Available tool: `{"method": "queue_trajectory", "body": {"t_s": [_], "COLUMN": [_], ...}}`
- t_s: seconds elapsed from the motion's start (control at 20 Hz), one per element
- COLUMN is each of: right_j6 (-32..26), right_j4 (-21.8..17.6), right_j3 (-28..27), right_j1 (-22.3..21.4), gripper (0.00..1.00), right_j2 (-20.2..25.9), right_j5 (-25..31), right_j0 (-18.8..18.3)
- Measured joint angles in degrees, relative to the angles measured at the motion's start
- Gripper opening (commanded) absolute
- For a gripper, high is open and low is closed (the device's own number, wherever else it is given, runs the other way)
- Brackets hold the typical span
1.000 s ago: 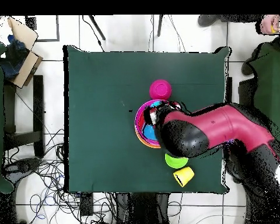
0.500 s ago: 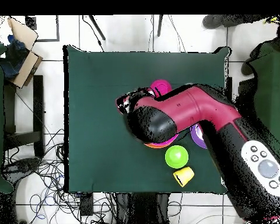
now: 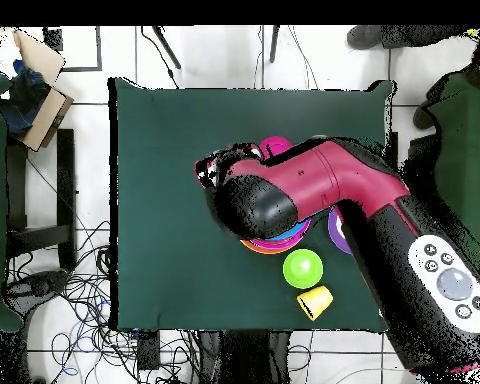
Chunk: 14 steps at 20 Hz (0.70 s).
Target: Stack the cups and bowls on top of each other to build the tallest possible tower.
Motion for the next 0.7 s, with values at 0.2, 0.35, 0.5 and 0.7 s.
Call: {"method": "queue_trajectory", "body": {"t_s": [0.2, 0.35, 0.5, 0.7], "right_j6": [0.00, 0.00, 0.00, 0.00], "right_j4": [-0.02, -0.02, -0.04, -0.02], "right_j3": [-1.18, -3.84, -5.82, -9.25], "right_j1": [0.19, 1.42, 2.43, 4.25], "gripper": [1.00, 1.00, 1.00, 1.00], "right_j2": [-1.71, -3.80, -4.89, -5.99], "right_j5": [0.00, 0.00, 0.01, 0.13], "right_j0": [0.84, 2.58, 3.80, 5.64]}}
